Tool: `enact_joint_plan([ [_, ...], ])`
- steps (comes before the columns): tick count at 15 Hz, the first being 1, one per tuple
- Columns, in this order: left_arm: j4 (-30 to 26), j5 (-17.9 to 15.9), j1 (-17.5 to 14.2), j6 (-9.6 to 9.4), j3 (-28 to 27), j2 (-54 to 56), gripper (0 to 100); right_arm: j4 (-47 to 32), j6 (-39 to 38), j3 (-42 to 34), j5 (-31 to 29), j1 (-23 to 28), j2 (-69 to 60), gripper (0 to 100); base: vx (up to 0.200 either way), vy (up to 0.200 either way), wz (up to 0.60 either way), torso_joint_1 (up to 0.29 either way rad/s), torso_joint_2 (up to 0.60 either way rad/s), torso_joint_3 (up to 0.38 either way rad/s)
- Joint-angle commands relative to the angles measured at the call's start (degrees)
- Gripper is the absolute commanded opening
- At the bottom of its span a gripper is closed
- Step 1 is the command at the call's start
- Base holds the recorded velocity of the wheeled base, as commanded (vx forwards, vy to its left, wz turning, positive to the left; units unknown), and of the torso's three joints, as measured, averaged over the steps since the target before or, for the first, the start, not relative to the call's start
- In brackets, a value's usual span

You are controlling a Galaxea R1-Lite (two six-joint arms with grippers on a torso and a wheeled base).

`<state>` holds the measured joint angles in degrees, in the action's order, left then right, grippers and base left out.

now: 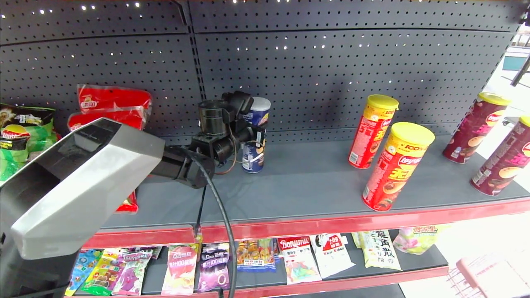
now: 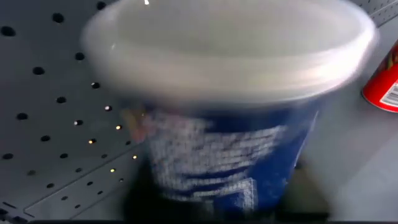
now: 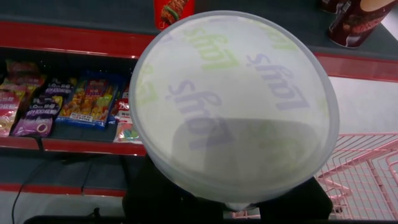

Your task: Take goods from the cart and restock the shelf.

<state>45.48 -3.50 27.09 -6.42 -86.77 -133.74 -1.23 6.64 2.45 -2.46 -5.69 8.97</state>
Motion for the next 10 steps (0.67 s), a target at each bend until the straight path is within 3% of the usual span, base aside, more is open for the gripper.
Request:
enact_joint_plan([
  [1,0.0,-0.3,-0.1,0.01,0.0,-0.2,0,0.0,0.0,-0.1,0.0,0.0,0.1,0,0.000,0.000,0.00,0.000,0.00,0.000],
  [4,-0.1,-1.2,-0.3,0.10,0.8,0.5,0,0.0,0.0,0.0,0.0,0.0,0.1,0,0.000,0.000,0.00,0.000,0.00,0.000],
  [6,-0.3,-10.3,-2.0,2.03,6.4,6.2,0,0.0,0.0,0.0,0.0,0.0,0.1,0,0.000,0.000,0.00,0.000,0.00,0.000],
  [7,-0.3,-12.8,-2.5,2.73,8.5,7.9,0,0.0,0.0,0.0,0.0,0.0,0.1,0,0.000,0.000,0.00,0.000,0.00,0.000],
  [10,0.0,-26.5,-5.7,3.08,19.8,17.7,0,0.0,0.1,0.0,0.0,0.0,0.2,0,0.000,0.000,0.00,0.000,0.00,0.000],
])
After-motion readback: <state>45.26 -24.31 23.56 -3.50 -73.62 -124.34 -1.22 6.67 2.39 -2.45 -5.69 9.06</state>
